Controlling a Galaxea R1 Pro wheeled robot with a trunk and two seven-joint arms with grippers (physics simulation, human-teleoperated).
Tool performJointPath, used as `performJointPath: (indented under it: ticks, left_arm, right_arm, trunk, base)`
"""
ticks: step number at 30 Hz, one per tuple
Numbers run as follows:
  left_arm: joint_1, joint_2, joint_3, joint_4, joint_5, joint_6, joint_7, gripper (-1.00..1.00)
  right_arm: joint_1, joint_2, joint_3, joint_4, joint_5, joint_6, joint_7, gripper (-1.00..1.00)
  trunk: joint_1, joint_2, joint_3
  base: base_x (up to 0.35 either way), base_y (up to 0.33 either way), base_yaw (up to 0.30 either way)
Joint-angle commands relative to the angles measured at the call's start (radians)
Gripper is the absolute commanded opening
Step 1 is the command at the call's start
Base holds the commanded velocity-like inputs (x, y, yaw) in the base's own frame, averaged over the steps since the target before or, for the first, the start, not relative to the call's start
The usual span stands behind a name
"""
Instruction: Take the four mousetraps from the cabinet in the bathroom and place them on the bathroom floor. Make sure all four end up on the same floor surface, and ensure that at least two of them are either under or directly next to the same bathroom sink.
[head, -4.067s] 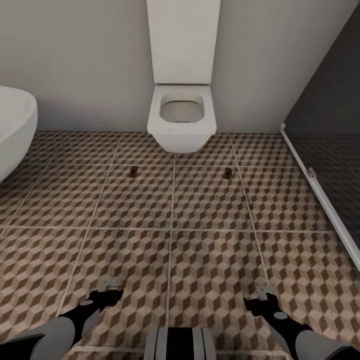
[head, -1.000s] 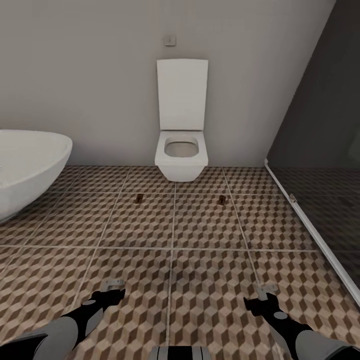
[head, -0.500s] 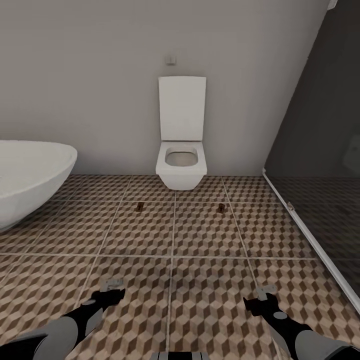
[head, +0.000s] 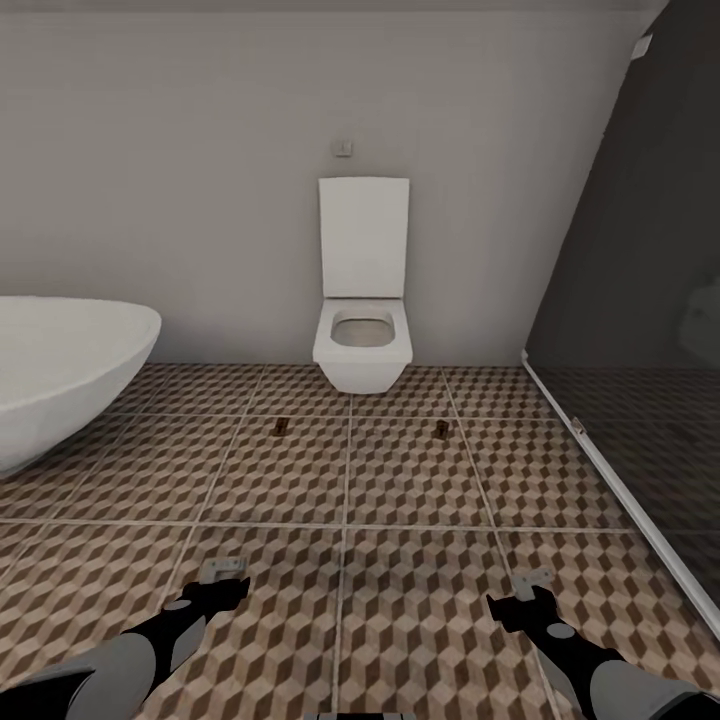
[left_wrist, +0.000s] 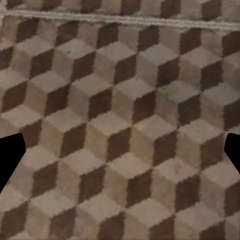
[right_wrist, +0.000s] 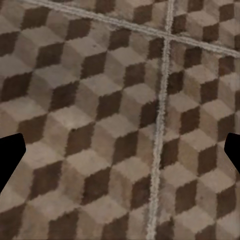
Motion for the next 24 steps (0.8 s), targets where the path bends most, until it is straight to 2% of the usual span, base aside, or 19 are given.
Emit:
performJointPath:
  ticks: [1,8,24]
  left_arm:
    - [0.000,0.000,0.009,0.001,-0.010,-0.004,-0.003,1.00]
    - [-0.001,-0.001,0.009,0.000,-0.009,-0.004,-0.003,1.00]
    - [-0.001,-0.002,0.009,-0.001,-0.008,-0.003,0.000,1.00]
  right_arm:
    - [-0.001,0.000,0.009,0.000,-0.009,-0.003,0.000,1.00]
    - [-0.001,-0.002,0.009,0.000,-0.010,-0.002,0.000,1.00]
    - [-0.001,-0.004,0.009,0.000,-0.010,-0.002,-0.002,1.00]
  trunk:
    - [0.000,0.000,-0.001]
    - [0.000,0.000,-0.001]
    - [-0.007,0.003,0.061]
  base:
    - [0.000,0.000,0.000]
    - [0.000,0.000,0.000]
    - [0.000,0.000,0.000]
